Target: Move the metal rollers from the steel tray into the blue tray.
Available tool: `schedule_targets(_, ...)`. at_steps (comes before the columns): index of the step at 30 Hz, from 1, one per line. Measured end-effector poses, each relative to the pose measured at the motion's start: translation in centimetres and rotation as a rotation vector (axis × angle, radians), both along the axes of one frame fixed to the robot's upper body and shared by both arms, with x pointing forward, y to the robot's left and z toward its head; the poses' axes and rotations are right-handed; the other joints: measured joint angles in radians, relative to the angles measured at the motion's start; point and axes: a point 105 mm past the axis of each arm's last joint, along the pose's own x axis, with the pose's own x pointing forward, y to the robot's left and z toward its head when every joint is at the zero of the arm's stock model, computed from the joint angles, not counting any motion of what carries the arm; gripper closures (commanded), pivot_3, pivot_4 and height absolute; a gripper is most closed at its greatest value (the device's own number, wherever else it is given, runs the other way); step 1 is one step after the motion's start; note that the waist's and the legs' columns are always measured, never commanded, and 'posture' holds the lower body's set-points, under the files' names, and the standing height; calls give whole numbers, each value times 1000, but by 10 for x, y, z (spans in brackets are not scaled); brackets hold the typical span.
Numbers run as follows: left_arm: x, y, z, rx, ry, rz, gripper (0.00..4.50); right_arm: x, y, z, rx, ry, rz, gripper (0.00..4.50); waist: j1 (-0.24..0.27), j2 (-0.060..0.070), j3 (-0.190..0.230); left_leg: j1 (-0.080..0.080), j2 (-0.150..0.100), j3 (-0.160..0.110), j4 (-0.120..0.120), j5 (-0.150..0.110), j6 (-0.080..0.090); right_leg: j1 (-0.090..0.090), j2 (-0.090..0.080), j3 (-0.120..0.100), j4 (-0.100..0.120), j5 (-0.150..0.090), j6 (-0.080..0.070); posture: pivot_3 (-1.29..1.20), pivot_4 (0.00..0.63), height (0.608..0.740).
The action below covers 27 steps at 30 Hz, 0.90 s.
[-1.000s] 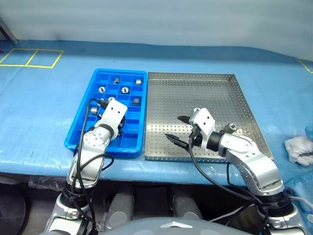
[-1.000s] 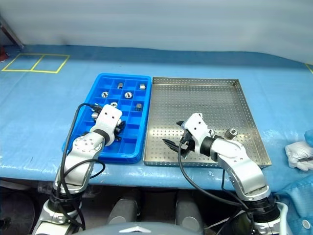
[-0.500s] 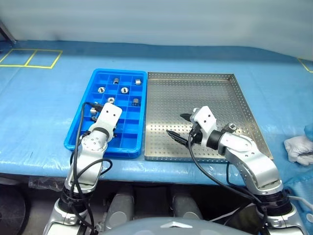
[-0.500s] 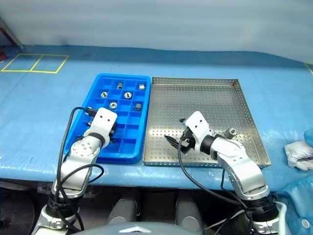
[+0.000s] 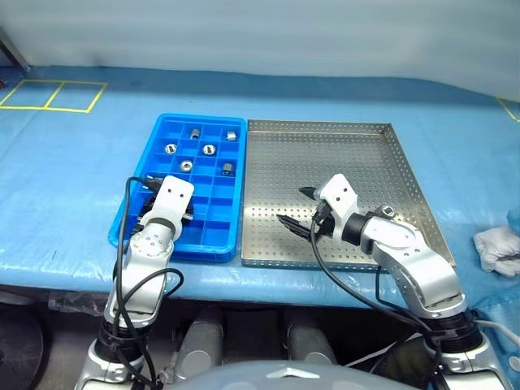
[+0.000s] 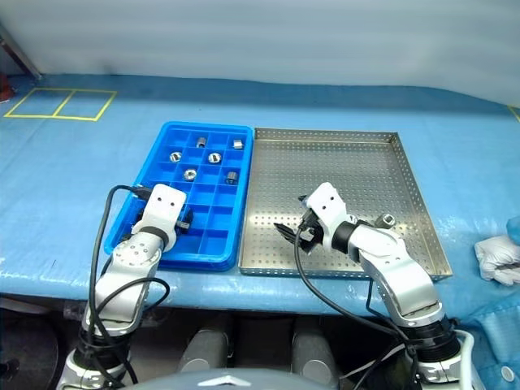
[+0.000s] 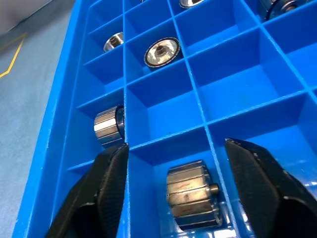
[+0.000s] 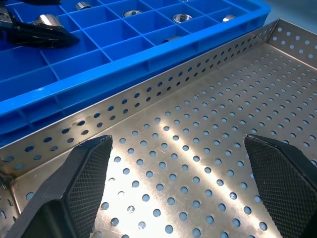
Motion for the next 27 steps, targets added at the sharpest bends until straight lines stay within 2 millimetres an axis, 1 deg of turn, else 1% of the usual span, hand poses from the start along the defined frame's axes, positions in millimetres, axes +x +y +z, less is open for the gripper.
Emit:
schedule_targets(2, 2, -5, 3, -21, -18, -15, 874, 0, 0, 0, 0, -1, -3, 0, 3, 0, 0, 0, 0, 0, 0, 0, 0, 0, 0, 0, 0, 0, 0, 127, 150, 740)
schedule_targets(3, 4, -11, 7, -48, -45, -37, 874, 1, -1, 0, 1, -2, -10, 0, 5, 0, 0, 0, 0, 0, 0, 0, 0, 0, 0, 0, 0, 0, 0, 127, 150, 740)
schedule_targets(5, 10, -29, 21, -144, -123, -118, 874, 2, -3, 1, 9, -6, -32, 0, 11, 0, 0, 0, 0, 0, 1, 0, 0, 0, 0, 0, 0, 0, 0, 119, 150, 740)
schedule_targets(7, 11, -45, 30, -216, -165, -213, 874, 4, -4, 0, 15, -4, -60, 0, 12, 0, 0, 0, 0, 0, 1, 0, 0, 0, 0, 0, 0, 0, 0, 114, 150, 740)
schedule_targets(9, 8, -65, 36, -282, -180, -357, 874, 13, -11, -1, 20, 2, -137, 0, 9, 0, 0, 0, 0, 1, 0, 0, 0, 0, 0, 0, 0, 0, 0, 114, 150, 740)
schedule_targets(12, -3, -92, 42, -338, -174, -576, 874, 29, -25, -4, 13, 15, -267, 0, 8, 0, 0, 0, 0, 1, 0, 0, 0, 0, 0, 0, 0, 0, 0, 105, 150, 740)
schedule_targets(14, -14, -105, 38, -320, -126, -720, 874, 36, -35, -11, -18, 24, -335, 0, 7, 1, 0, 0, 0, 1, 0, 0, 0, 0, 0, 0, 0, 0, 0, 103, 150, 740)
schedule_targets(16, -23, -115, 34, -314, -86, -826, 874, 42, -43, -22, -42, 48, -385, 0, 7, 1, 0, 0, 0, 2, 0, 0, 0, 0, 0, 1, 0, 0, 0, 103, 150, 740)
schedule_targets(18, -27, -122, 32, -334, -66, -883, 874, 46, -46, -28, -38, 64, -410, 0, 6, 1, 0, 0, 0, 2, 0, 0, 0, 0, 0, 1, -1, 0, 0, 96, 150, 740)
schedule_targets(20, -27, -127, 34, -332, -67, -918, 874, 51, -44, -30, -22, 67, -416, 0, 3, 1, 0, 0, 0, 2, 0, 0, 0, 0, 0, 1, 0, 0, 0, 96, 150, 740)
schedule_targets(22, -27, -130, 34, -330, -67, -944, 874, 57, -45, -30, -14, 61, -429, 0, -2, 1, -1, 0, 0, 2, 1, 0, 0, 0, 0, 1, 0, 0, 0, 95, 150, 740)
schedule_targets(25, -28, -135, 30, -335, -46, -969, 874, 66, -51, -30, -10, 50, -476, 0, -9, 1, -1, 0, 0, 2, 1, 0, 0, 0, 0, 1, 0, 0, 0, 102, 150, 740)
schedule_targets(27, -29, -136, 30, -335, -48, -974, 874, 69, -54, -28, -3, 43, -493, 0, -13, 1, -1, 0, 0, 2, 0, 0, 0, 0, 0, 1, 0, 0, 0, 102, 150, 740)
